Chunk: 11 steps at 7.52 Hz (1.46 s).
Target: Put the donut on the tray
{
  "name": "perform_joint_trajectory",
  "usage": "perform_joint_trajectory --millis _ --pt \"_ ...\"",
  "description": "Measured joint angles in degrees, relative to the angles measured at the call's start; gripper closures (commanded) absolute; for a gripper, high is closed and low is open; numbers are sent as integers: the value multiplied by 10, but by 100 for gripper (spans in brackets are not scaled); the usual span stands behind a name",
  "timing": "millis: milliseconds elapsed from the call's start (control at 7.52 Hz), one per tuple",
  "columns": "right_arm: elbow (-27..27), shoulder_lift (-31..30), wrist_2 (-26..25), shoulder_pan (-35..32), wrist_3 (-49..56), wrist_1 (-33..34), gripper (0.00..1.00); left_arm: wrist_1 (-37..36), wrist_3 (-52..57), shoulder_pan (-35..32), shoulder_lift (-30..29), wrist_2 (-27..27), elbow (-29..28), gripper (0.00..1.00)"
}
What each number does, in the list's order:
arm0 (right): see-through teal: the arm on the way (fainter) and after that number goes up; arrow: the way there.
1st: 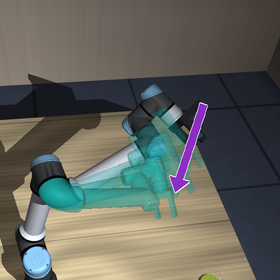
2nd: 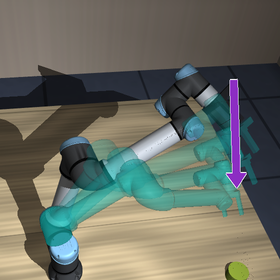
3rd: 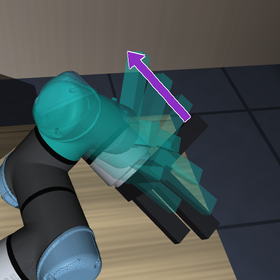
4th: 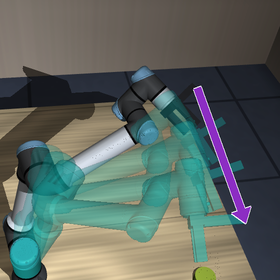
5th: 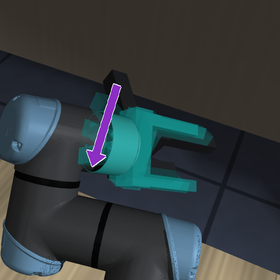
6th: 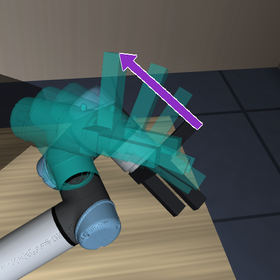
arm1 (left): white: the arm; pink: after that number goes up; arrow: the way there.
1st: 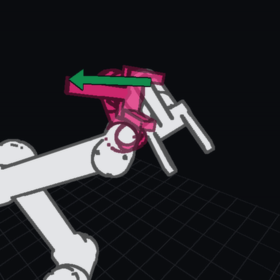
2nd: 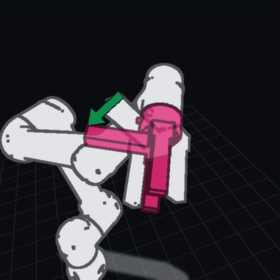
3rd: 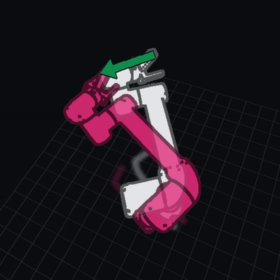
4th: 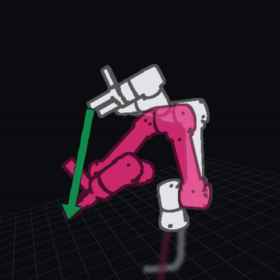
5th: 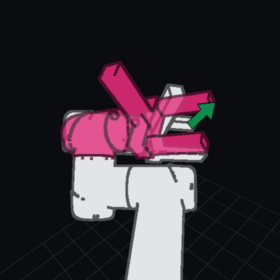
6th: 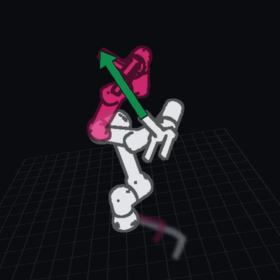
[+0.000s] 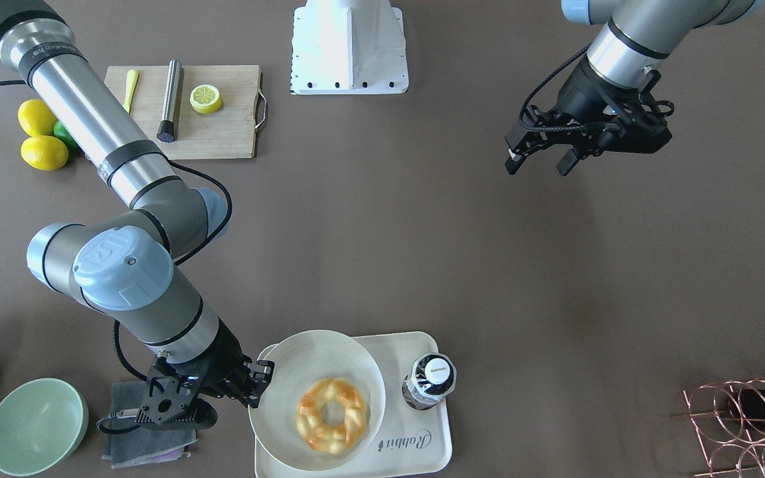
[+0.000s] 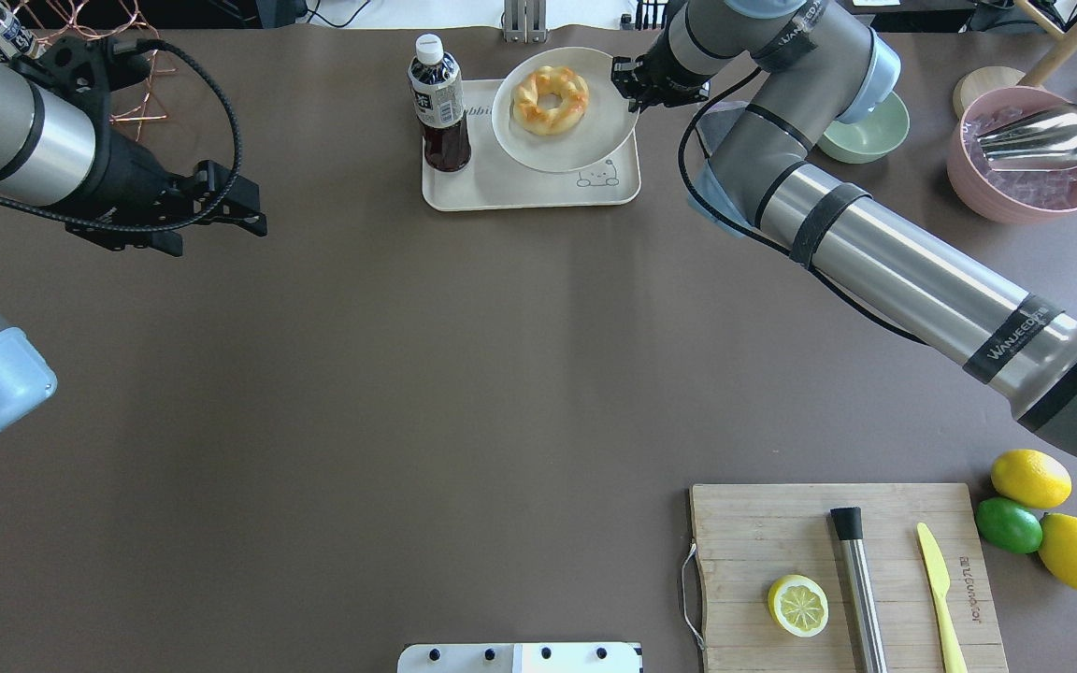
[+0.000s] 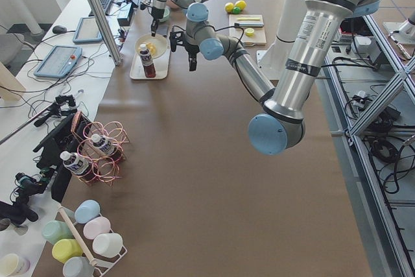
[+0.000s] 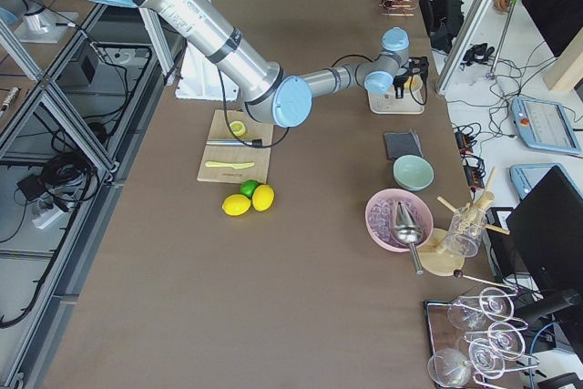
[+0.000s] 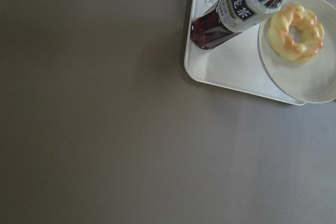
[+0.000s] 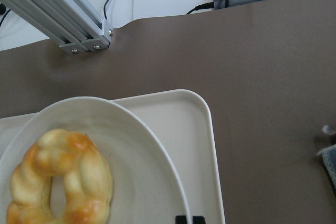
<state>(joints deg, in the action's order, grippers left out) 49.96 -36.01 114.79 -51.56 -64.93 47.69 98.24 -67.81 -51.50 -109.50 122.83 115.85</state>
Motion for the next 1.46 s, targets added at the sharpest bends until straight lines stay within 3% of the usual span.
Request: perform_joint_trajectory --millis 266,797,930,1063,1462 --pt "-14 3 -14 4 0 -1 100 -1 115 -22 72 -23 -7 3" --pt "-18 2 -43 28 -2 -2 100 -4 300 -109 160 -49 -43 2" --pt "-20 2 -48 32 -2 -1 38 -5 337 -129 173 -49 -49 2" --pt "-21 2 -52 34 -2 -1 0 -5 369 -146 185 -48 -54 3" --pt "-16 1 -49 21 -5 5 0 -6 484 -219 227 -43 -60 2"
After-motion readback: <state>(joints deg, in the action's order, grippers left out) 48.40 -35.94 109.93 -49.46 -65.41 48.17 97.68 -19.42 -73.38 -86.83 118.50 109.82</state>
